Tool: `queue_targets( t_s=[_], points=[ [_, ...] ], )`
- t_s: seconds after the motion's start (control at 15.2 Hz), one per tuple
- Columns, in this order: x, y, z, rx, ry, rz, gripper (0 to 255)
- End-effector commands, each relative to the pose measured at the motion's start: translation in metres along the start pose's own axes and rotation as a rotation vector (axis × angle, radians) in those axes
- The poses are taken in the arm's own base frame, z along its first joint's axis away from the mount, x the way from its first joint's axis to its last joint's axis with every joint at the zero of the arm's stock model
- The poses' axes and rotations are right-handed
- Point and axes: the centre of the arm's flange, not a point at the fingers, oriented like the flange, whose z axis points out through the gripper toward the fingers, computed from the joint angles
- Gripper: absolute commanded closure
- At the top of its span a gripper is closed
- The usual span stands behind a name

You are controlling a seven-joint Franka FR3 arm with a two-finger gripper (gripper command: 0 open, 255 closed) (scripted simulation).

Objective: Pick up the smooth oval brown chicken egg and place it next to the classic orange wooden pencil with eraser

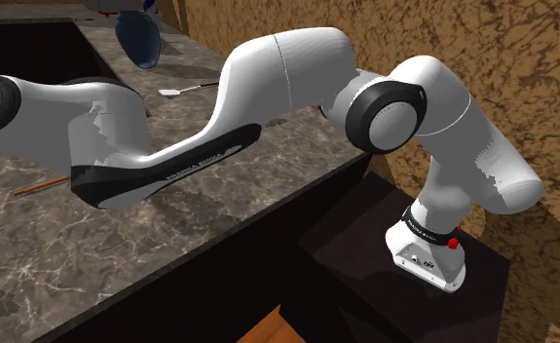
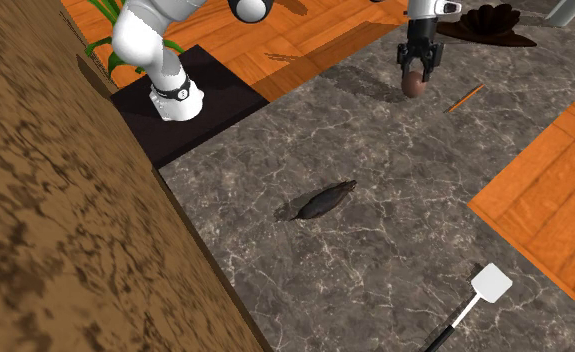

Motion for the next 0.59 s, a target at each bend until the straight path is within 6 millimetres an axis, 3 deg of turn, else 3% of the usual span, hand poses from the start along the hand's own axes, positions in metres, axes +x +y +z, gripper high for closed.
queue_targets(
  t_s=[0.0, 0.46, 0.53],
  points=[
    [0.0009, -0.0021, 0.0043, 0.0, 0.001, 0.0, 255],
    [0.0009, -0.0021, 0.0043, 0.0, 0.0, 0.0, 255],
    [0.001, -0.0021, 0.0042, 0.0, 0.0, 0.0, 0]
  ],
)
